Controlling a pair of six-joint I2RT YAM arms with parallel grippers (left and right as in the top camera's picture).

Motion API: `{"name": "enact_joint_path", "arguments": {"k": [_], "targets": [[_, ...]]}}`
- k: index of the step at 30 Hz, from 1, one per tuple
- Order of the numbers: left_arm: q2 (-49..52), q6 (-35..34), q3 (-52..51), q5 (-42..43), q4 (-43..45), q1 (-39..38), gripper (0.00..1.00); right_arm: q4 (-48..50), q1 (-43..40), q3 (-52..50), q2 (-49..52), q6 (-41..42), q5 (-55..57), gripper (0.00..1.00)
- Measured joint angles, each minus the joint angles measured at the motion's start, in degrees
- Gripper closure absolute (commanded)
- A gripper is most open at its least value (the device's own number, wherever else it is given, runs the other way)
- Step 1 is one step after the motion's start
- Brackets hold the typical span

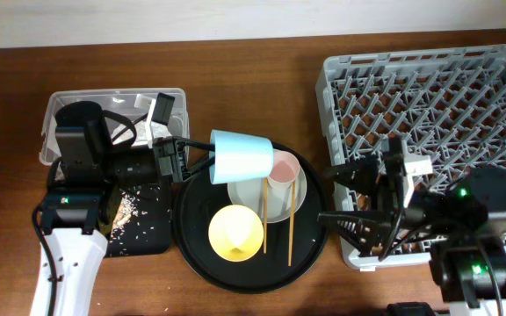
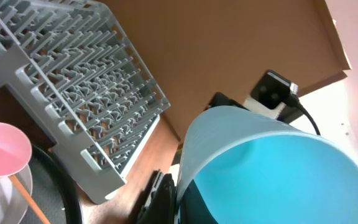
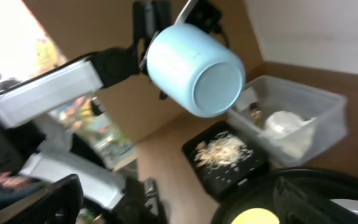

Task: Sort waste into correct bins and load items into the dishwasher rack
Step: 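Hand the blue cup from the left gripper to the right gripper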

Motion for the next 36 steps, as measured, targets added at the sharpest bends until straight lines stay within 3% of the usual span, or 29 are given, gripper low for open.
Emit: {"name": "enact_joint_path", "arguments": {"k": [4,16,24,29,36], "targets": [[0.0,0.0,0.0,0.0,0.2,-1.4,1.00,0.6,0.0,0.0,2.0,-0.1,-3.1,0.01],[0.0,-1.7,0.0,-7.8,7.2,-15.9,1.00,0.8,0.0,0.0,2.3,0.0,-4.2,0.01],[-0.1,-2.6,0.0,-8.9,7.5,-18.6,1.00,11.6,3.8,0.0,3.2,-0.3,-4.0,0.01],[-0.1,-2.9,0.0,-7.7,7.4,-18.8,1.00,12.4,5.6,0.0,6.9,-0.3,-3.6,0.01],[0.0,-3.0,0.0,-7.4,7.5,-18.8,1.00,17.7,9.9,0.0,11.6,-0.9,-3.8,0.13]]}}
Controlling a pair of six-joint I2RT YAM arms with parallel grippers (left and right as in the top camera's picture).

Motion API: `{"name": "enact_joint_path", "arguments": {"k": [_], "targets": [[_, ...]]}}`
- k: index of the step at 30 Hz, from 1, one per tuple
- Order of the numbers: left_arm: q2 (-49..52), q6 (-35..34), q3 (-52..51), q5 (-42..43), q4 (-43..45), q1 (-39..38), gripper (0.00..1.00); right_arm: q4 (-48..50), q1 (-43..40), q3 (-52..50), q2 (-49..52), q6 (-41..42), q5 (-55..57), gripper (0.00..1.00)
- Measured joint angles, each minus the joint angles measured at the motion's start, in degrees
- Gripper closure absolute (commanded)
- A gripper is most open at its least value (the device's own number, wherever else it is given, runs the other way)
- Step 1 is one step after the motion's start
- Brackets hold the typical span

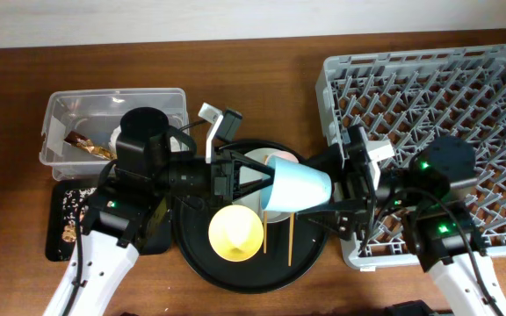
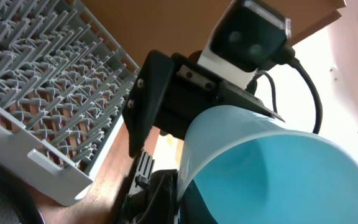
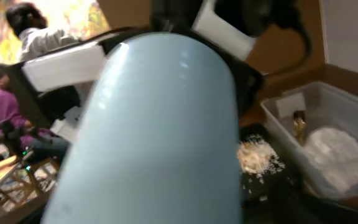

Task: Sort waste into correct bins and load items into the dishwasher rack
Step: 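Hand the blue cup from the left gripper to the right gripper, then place the blue cup upside down in the dish rack with the right gripper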

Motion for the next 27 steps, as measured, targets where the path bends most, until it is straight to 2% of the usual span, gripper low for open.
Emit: {"name": "enact_joint_path", "arguments": {"k": [3,8,10,15,16,19,20,24,27], "targets": [[0.0,0.0,0.0,0.3,-0.1,-0.1,1.00,4.6,1.9,0.0,0.0,0.1,0.0,0.19],[0.0,0.0,0.0,0.7,0.0,-0.1,1.00,5.4,2.6,0.0,0.0,0.0,0.2,0.27],[0.0,0.0,0.0,1.1,0.0,-0.1,1.00,5.9,2.6,0.0,0.0,0.1,0.3,0.34],[-0.1,0.3,0.0,0.8,0.6,0.2,0.99,7.1,2.3,0.0,0.2,1.5,1.3,0.37],[-0.1,0.3,0.0,0.7,0.7,0.2,0.95,7.1,2.3,0.0,0.2,1.6,1.3,0.37],[-0.2,0.2,0.2,-0.5,0.6,0.2,0.70,7.8,2.3,0.0,0.2,1.4,1.8,0.37],[-0.3,0.0,0.2,-1.3,0.2,0.1,0.67,8.1,2.3,0.0,0.2,1.3,1.9,0.38],[-0.3,-0.2,0.2,-6.7,-0.4,-0.3,0.65,8.1,2.3,0.0,0.2,2.2,4.2,0.40],[-0.9,-0.2,0.5,-16.0,-3.8,-0.9,0.63,7.1,2.1,0.0,0.9,4.4,9.6,0.44]]}}
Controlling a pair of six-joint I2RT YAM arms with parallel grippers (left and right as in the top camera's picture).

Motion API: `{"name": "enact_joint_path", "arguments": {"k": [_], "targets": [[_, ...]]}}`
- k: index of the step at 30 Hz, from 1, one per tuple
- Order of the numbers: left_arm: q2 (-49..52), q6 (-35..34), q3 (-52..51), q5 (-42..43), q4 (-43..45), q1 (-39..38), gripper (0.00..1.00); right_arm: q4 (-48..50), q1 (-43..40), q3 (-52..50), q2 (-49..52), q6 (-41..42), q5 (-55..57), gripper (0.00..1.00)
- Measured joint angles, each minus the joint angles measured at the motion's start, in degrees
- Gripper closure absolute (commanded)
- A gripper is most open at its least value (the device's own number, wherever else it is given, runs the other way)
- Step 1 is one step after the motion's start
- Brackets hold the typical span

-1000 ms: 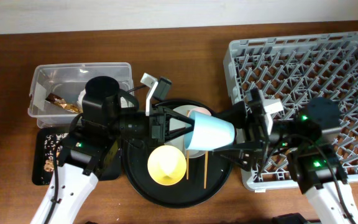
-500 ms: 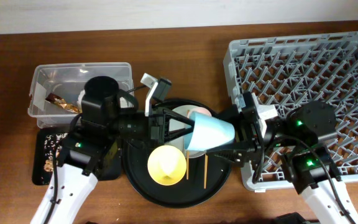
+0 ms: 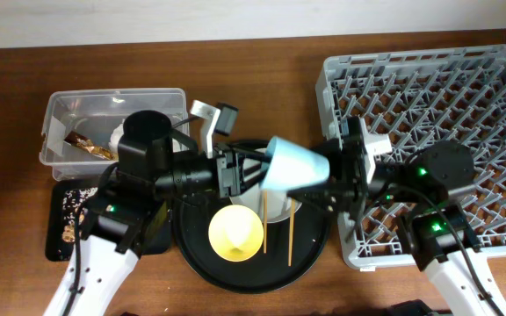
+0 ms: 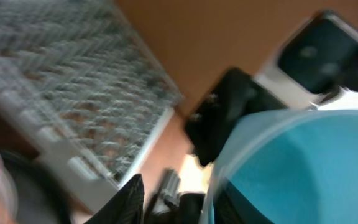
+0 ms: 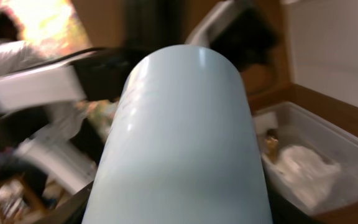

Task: Sort waste into correct bins and load items into the dishwasher rack
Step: 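Place the blue cup upside down in the dish rack with the right gripper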

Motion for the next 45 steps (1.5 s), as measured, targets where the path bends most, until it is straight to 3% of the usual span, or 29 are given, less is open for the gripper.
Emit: {"name": "enact_joint_path", "arguments": {"k": [7,9,11,13,14,15,18,21,23,24,33,45], "targets": [[0.6,0.0,0.5,-38.2,-14.2,0.6,0.63,-17.6,-5.2,0.5,-0.3,3.3,12.0,0.47],[0.9,0.0,0.2,-44.9,-16.9,0.6,0.62,-23.2,-7.1,0.5,0.0,2.3,16.7,0.47],[0.9,0.0,0.2,-49.2,-18.5,0.6,0.51,-28.0,-8.9,0.7,0.7,1.0,21.4,0.48],[0.9,0.0,0.2,-52.5,-21.0,0.6,0.50,-34.4,-10.0,2.1,2.2,-0.9,26.0,0.47],[0.9,0.0,0.2,-53.6,-22.1,0.6,0.48,-37.4,-10.4,3.2,3.1,-1.7,28.3,0.48],[0.9,-0.2,0.2,-55.0,-23.1,0.6,0.38,-42.4,-10.6,5.7,5.1,-3.6,32.6,0.48],[0.9,-0.2,0.2,-57.4,-24.6,0.6,0.23,-53.7,-10.7,15.8,11.1,-7.9,42.3,0.47],[0.9,-0.2,0.0,-58.3,-25.7,0.6,0.19,-59.7,-10.7,24.7,16.0,-10.9,48.6,0.48],[0.9,-0.2,0.0,-58.6,-26.7,0.6,0.03,-64.3,-10.7,33.6,21.5,-12.5,54.8,0.48],[0.9,-0.2,0.0,-58.7,-26.8,0.6,0.01,-65.4,-10.7,36.0,23.5,-13.2,56.5,0.48],[0.9,-0.2,0.0,-59.0,-28.2,0.6,0.01,-65.5,-10.7,40.5,40.6,-16.1,65.2,0.48],[0.9,-0.2,0.0,-59.0,-28.3,0.6,0.01,-59.5,-10.7,40.5,45.7,-18.4,67.7,0.48]]}}
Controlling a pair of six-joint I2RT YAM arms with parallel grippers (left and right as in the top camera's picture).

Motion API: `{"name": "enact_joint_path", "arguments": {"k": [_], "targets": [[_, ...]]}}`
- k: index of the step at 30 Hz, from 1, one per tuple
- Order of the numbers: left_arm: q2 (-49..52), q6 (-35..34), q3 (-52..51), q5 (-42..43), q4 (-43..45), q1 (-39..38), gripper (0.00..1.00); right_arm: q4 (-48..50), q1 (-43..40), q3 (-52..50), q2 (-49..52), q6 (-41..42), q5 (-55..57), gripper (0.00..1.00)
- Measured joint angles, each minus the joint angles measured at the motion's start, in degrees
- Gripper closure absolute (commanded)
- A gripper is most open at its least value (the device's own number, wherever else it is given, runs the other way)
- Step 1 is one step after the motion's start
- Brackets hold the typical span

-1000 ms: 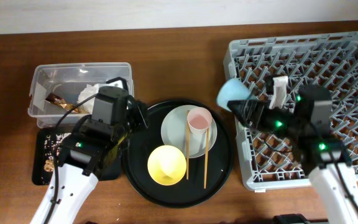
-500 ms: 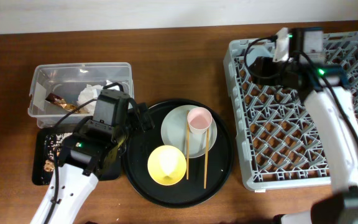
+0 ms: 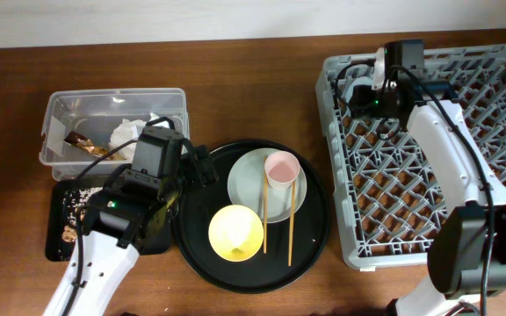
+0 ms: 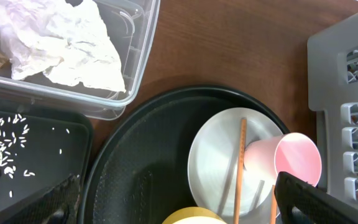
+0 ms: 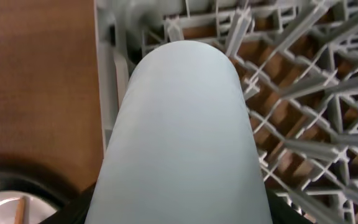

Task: Sort waste into correct bins and load items into the dishwasher rack
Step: 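Place the blue cup upside down in the dish rack with the right gripper, then grasp the pink cup on the plate with the left gripper and lift it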

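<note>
A light blue cup [image 5: 179, 124] fills the right wrist view, lying base-forward over the far left corner of the grey dishwasher rack [image 3: 464, 175]. My right gripper [image 3: 358, 95] is shut on it; in the overhead view the wrist hides most of the cup. My left gripper [image 4: 179, 208] stands open and empty over the left side of the black round tray [image 3: 196, 254]. On the tray are a white plate [image 3: 249, 189], a pink cup [image 3: 281, 168] lying on it, a yellow bowl [image 3: 235, 233] and two wooden chopsticks [image 3: 290, 219].
A clear bin [image 3: 60, 114] with crumpled paper and wrappers stands at the back left. In front of it is a black square tray [image 3: 68, 219] scattered with rice. The rack's walls and upright pegs stand around the held cup.
My left gripper has let go of the blue cup and drawn back to the tray's left side, open. My right gripper has moved with the cup from above the tray to the rack's far left corner.
My left gripper held the blue cup above the tray while the right one stood open by the rack's front left. Then the cup was between both grippers over the tray, and stayed so. Now the right gripper alone holds it over the rack.
</note>
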Motion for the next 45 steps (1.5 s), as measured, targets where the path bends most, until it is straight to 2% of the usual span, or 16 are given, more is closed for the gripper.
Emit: {"name": "enact_joint_path", "arguments": {"k": [6,12,16,19,30,33,39,42,45], "targets": [[0.0,0.0,0.0,0.0,0.0,0.0,0.01,3.8,0.0,0.0,0.1,-0.5,0.0,0.47],[0.0,0.0,0.0,0.0,0.0,0.0,0.01,3.5,0.0,0.0,2.5,-0.7,0.4,0.46],[0.0,0.0,0.0,0.0,0.0,0.0,0.01,3.2,0.0,0.0,3.5,-0.8,0.6,0.26],[0.0,0.0,0.0,0.0,0.0,0.0,0.01,3.2,0.0,0.0,3.5,-1.0,0.6,0.01],[0.0,0.0,0.0,0.0,0.0,0.0,0.01,0.5,0.0,0.0,3.3,-0.9,0.6,0.01],[0.0,0.0,0.0,0.0,0.0,0.0,0.01,-1.2,0.0,0.0,0.5,-0.8,-0.2,0.01],[0.0,0.0,0.0,-0.2,-0.1,0.0,0.01,-14.8,0.0,0.2,-14.7,-0.8,-10.9,0.01],[0.0,0.0,0.0,-0.2,-0.1,0.0,0.01,-23.8,0.0,0.7,-17.6,-0.9,-14.3,0.01],[0.0,0.0,0.0,-0.2,-0.1,0.0,0.01,-27.2,0.0,0.7,-17.7,-0.8,-14.8,0.01]]}}
